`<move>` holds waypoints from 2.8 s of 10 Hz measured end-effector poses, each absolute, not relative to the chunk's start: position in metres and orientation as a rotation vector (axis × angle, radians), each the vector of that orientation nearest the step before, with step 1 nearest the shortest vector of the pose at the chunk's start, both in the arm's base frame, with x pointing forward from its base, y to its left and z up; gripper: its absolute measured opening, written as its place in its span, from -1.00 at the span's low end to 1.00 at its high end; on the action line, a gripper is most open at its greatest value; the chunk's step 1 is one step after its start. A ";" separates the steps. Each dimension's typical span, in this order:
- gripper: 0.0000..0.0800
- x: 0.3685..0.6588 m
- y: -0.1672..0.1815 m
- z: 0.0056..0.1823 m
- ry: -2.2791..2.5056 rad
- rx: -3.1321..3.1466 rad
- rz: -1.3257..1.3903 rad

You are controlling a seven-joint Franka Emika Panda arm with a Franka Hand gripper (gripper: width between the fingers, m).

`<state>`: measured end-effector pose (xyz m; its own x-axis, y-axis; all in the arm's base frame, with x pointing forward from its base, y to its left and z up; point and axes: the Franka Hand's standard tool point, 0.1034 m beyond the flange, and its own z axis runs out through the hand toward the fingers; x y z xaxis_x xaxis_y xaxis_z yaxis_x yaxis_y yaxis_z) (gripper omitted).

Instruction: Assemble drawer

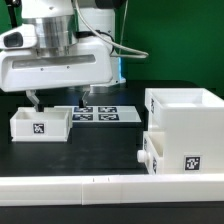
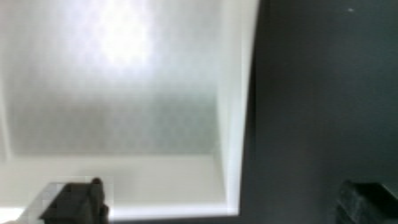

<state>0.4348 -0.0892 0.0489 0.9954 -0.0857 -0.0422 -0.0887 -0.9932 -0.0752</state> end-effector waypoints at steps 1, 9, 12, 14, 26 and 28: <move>0.62 0.431 -0.086 0.042 0.261 -3.052 0.057; 0.62 0.419 -0.072 0.029 0.260 -3.061 0.084; 0.62 0.411 -0.069 0.015 0.230 -3.077 0.108; 0.62 0.406 -0.068 0.007 0.161 -3.085 0.099; -0.89 0.400 -0.072 0.005 0.019 -3.096 0.072; -0.89 0.400 -0.072 0.005 0.019 -3.096 0.071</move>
Offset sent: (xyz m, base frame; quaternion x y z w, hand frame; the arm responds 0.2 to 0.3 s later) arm 0.0000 0.0000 0.0000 0.0000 0.0000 0.0000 1.0000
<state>0.4003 -0.0721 0.0050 0.9989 -0.0112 -0.0463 -0.0132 -0.9989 -0.0447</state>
